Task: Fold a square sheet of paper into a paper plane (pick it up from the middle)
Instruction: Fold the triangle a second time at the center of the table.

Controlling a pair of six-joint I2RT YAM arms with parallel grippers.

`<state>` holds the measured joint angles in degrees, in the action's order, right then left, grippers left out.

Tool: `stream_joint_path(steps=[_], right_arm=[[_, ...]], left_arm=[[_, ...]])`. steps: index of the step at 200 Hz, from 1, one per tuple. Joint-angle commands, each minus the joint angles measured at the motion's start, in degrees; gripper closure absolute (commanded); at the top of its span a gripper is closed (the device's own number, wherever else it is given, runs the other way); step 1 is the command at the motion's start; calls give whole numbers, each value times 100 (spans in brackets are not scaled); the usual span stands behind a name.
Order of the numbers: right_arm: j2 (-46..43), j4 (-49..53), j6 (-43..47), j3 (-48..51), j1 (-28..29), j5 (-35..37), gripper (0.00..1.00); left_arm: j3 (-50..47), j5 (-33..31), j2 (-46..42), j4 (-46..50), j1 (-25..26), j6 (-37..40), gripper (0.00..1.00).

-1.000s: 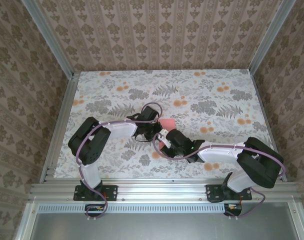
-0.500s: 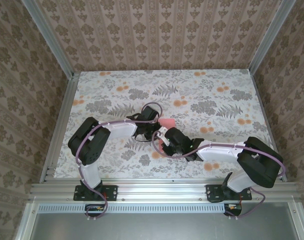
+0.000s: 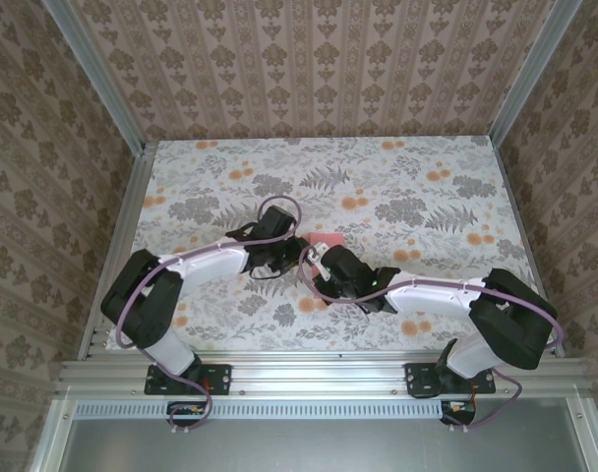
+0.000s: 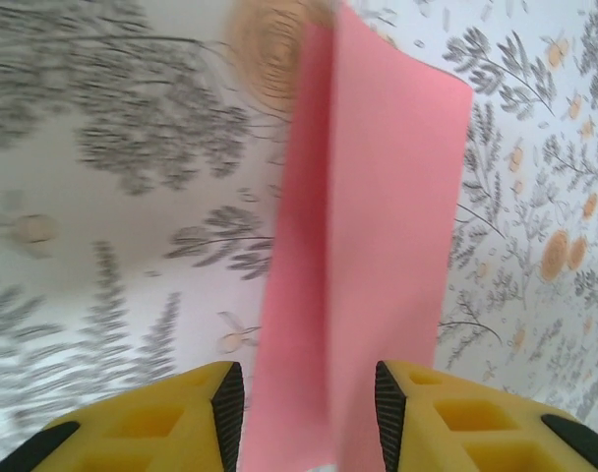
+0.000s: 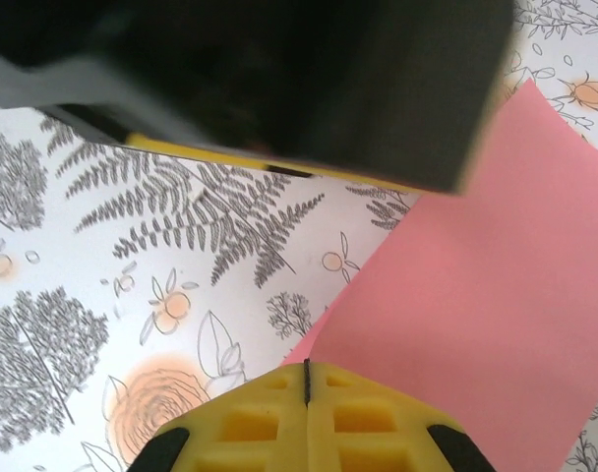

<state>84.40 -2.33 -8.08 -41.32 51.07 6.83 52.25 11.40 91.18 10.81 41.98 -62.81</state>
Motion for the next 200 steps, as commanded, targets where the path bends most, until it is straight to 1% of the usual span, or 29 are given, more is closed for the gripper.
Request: stream_joint_path(steps=[1,34,62,95,116,127,144,156,167,196,200], right_arm=[[75,165,-622,-331,25,-231,100],[174,211,-1171,-628,25,-358,100],[-2,245,-1389,-640,-10,-152,100],[-290,802,-1419,-704,-252,289,100],[-433,1209,-1484,-687,-482,389,100],[-626,1297,-1494,-659,-567,248,100],[-674,1475,-1637,-675,-641,-54,100],[-706,1400,-1753,-609,-667,-311,100],[-659,1319,-1810,-556,-666,-488,100],[-512,1121,-1843,-359,-773,-641,100],[-359,1058,-1860,-324,-804,-692,100]], left_arm=[[-261,-520,-437,413,-90,47,57],[-511,-720,-858,598,-182,108,60],[-593,-695,-969,632,-190,170,64],[-542,-565,-923,536,-186,227,66],[-388,-450,-804,534,-173,329,67],[-278,-371,-702,549,-146,404,67],[-23,-304,-501,642,-45,519,69],[135,-302,-353,676,45,560,69],[235,-267,-203,683,122,559,69],[460,-98,234,639,315,550,72],[509,-78,292,650,347,551,73]])
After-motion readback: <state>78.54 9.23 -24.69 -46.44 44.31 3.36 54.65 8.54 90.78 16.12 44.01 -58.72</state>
